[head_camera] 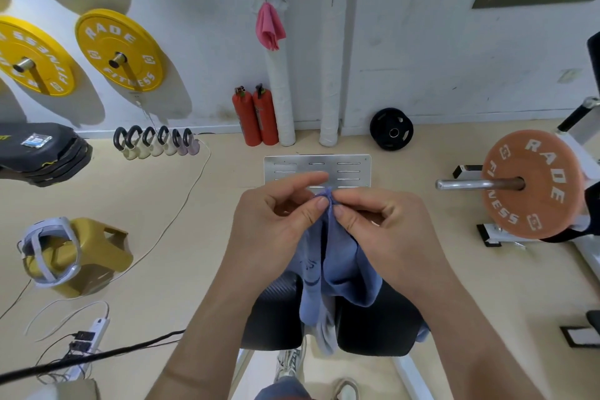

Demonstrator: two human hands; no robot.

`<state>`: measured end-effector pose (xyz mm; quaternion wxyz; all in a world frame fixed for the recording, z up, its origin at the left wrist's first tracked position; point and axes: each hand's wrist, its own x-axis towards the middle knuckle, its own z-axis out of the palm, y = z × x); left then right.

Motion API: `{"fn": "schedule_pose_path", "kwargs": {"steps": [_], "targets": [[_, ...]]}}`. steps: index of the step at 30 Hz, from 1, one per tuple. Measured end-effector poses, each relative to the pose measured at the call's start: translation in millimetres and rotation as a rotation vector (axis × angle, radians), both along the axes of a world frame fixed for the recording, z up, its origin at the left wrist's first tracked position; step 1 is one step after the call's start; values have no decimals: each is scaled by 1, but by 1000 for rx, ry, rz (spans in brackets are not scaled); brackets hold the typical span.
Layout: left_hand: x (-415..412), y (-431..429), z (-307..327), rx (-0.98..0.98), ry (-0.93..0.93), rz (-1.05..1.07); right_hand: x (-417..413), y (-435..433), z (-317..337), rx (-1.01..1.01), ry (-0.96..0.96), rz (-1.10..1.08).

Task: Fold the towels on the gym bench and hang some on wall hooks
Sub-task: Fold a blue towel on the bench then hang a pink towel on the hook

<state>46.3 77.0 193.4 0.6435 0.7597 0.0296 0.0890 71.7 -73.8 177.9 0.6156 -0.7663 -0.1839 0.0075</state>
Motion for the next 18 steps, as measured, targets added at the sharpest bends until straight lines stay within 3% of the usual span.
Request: {"fn": "schedule_pose_path", "kwargs": {"steps": [7, 14, 16, 18], "targets": [[6, 2, 1, 175, -87, 65, 3, 2, 5, -93, -6, -19], [23, 23, 9, 91, -194, 296, 48, -19, -46, -839, 188, -204], [27, 25, 8, 87, -178, 284, 53, -23, -55, -940, 220, -226], [29, 23, 7, 111, -157, 233, 57, -21, -51, -889, 232, -176]]}}
